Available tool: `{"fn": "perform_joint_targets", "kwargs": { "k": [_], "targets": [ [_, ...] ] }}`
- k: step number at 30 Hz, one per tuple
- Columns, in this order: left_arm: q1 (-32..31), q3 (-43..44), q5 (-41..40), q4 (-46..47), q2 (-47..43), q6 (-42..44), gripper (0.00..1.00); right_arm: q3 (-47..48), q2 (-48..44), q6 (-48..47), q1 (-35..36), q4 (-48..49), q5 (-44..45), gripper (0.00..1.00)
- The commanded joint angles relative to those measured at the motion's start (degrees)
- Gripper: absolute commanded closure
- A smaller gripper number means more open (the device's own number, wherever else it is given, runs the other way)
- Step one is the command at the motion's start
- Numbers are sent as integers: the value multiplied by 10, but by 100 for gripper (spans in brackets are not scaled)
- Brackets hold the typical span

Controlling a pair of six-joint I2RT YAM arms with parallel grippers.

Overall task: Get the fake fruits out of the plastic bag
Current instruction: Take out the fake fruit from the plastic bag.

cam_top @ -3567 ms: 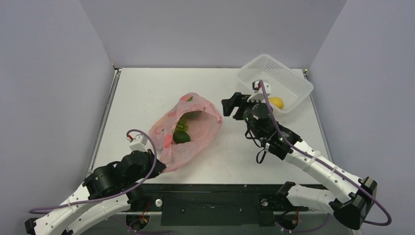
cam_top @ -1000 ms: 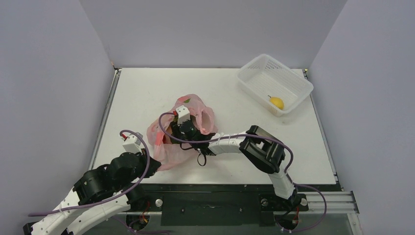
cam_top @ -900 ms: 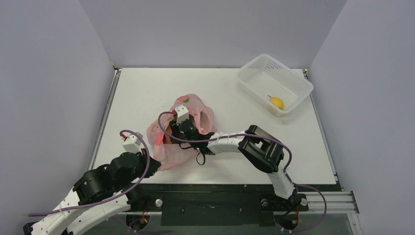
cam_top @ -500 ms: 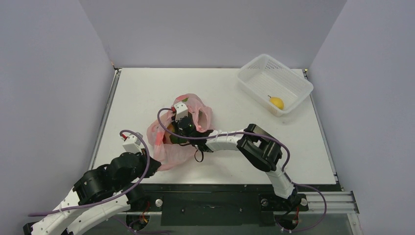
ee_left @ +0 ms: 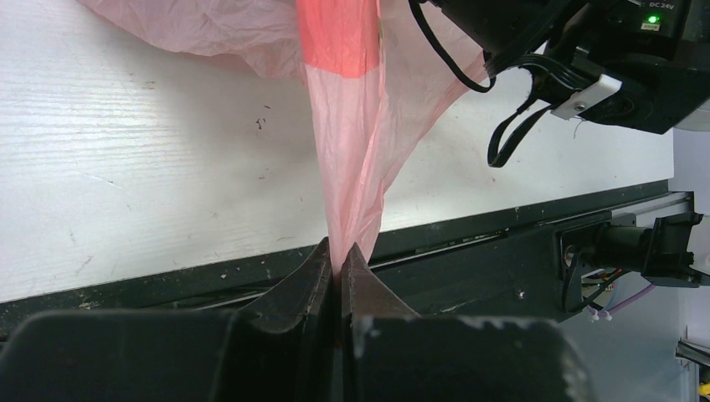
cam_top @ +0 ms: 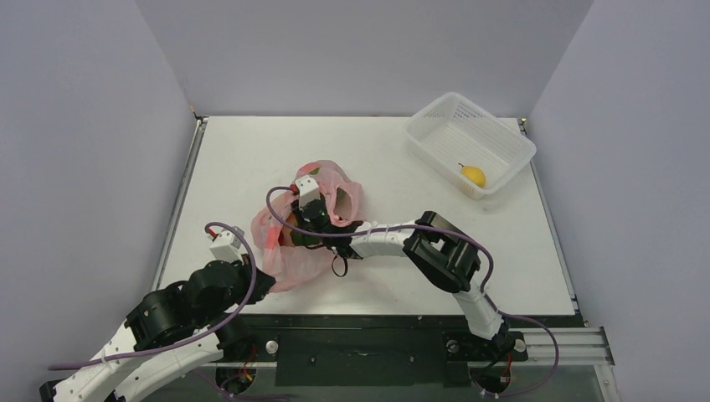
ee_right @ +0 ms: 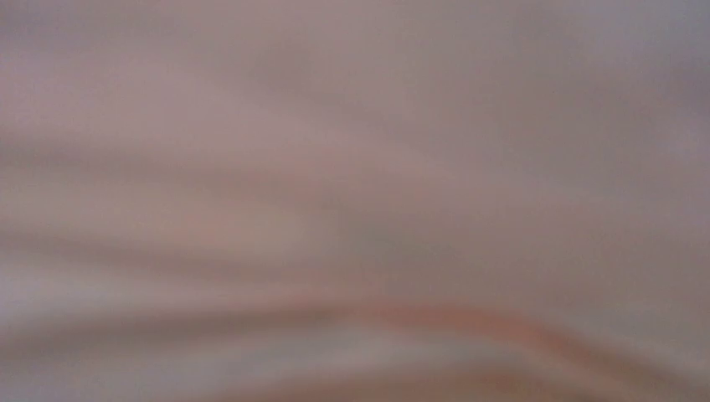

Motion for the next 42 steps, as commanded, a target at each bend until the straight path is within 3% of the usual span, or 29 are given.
{"fn": "perform_joint_targets", "kwargs": {
  "k": [1,5,10,22,27,33,42],
  "targets": [
    [-1,7,-8,10,-3,0,100,34,14,-6,-6,1,-7,82],
    [-1,7,-10,10,-7,-2,100,38,15,-8,-7,0,-13,93],
    [-1,6,-11,10,-11,-2,100,13,-15,-5,-7,1,-13,100],
    [-1,8,-10,13,-9,-6,100,-123,-189,4,-5,4,-45,100],
    [-1,8,6,45,6,-6,100,-156,-244,9,-6,2,-142,100],
    [-1,10,14,69,37,7,100,-161,-298,37,3,-14,-181,100],
    [-1,0,8,83,44,7,100,-123,-371,59,3,-62,-150,100]
  ]
}}
